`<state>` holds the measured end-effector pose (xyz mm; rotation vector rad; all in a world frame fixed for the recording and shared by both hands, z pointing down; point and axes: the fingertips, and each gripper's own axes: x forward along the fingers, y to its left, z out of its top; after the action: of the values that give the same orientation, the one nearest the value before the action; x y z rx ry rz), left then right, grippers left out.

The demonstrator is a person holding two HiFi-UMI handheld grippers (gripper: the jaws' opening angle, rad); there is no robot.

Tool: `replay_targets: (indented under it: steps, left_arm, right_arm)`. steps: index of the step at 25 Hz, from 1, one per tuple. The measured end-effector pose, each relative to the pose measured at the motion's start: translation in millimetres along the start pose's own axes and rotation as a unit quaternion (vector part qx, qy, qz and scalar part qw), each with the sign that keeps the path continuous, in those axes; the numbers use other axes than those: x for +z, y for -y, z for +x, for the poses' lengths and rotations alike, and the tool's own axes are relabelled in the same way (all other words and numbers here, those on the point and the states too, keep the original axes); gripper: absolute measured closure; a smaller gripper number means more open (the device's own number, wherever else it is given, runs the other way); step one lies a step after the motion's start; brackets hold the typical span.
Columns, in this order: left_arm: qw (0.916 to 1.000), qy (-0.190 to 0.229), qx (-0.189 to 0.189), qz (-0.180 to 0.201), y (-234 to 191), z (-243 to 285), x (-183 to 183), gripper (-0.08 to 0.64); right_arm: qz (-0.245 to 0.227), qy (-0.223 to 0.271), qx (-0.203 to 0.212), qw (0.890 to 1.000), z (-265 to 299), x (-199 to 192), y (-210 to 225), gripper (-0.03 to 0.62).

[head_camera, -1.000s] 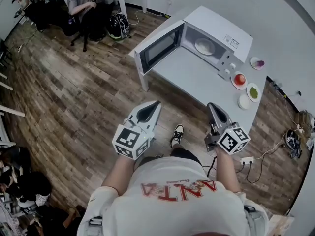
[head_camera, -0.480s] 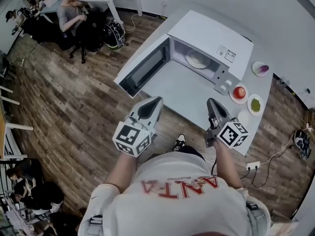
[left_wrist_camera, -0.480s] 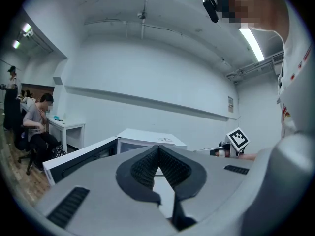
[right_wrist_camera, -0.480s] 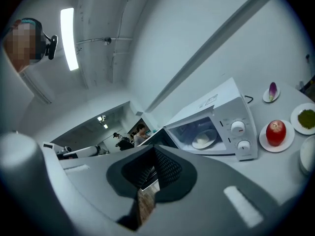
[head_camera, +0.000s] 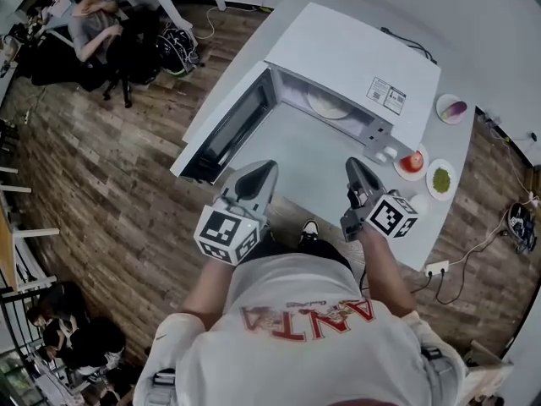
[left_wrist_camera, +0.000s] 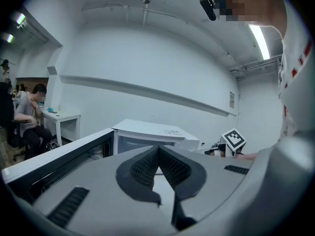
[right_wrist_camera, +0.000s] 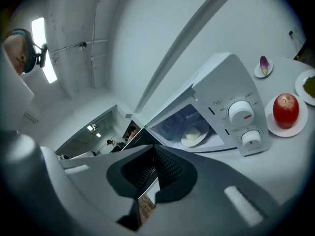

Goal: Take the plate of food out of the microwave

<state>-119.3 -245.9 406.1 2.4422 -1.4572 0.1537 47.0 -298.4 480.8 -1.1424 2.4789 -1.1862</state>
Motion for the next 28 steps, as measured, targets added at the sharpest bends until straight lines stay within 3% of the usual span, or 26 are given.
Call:
replay_targets:
  steps: [4,7,11,15,21,28]
  left_arm:
    - [0.9997,-0.009,-0.022,0.001,-25,16,-7,0.551]
    - [0.9987,-0.02,-0.047,0.003,-36,31,-14,0.551]
    - [0.9966,-0.033,-0.075,-0.008,-46,53,-23,0.551]
    - [0.9946,-0.046,-0.092,-0.015,-52,60,-34,0.551]
    - [0.992,-0.062,-0.107,-0.025,-57,64,-50,0.551]
    - [0.9909,-0.072,-0.109,-0.032,-61,63,-60,0.551]
  right_arm:
    - [0.046,0.013,-0.02,0.999,32,-8,10,0.583]
    - [0.122,0.048,-0.049,0.99,53,-10,29,0.579]
    - [0.245,0.099,-0.054,0.963,78,-11,66,0.5]
    - [0.323,0.135,-0.075,0.934,101,-23,95,0.5]
    - [0.366,0.175,-0.14,0.903,124,-35,141,0.5]
    - [0.379,0.19,-0.165,0.89,144,-36,171,0.506]
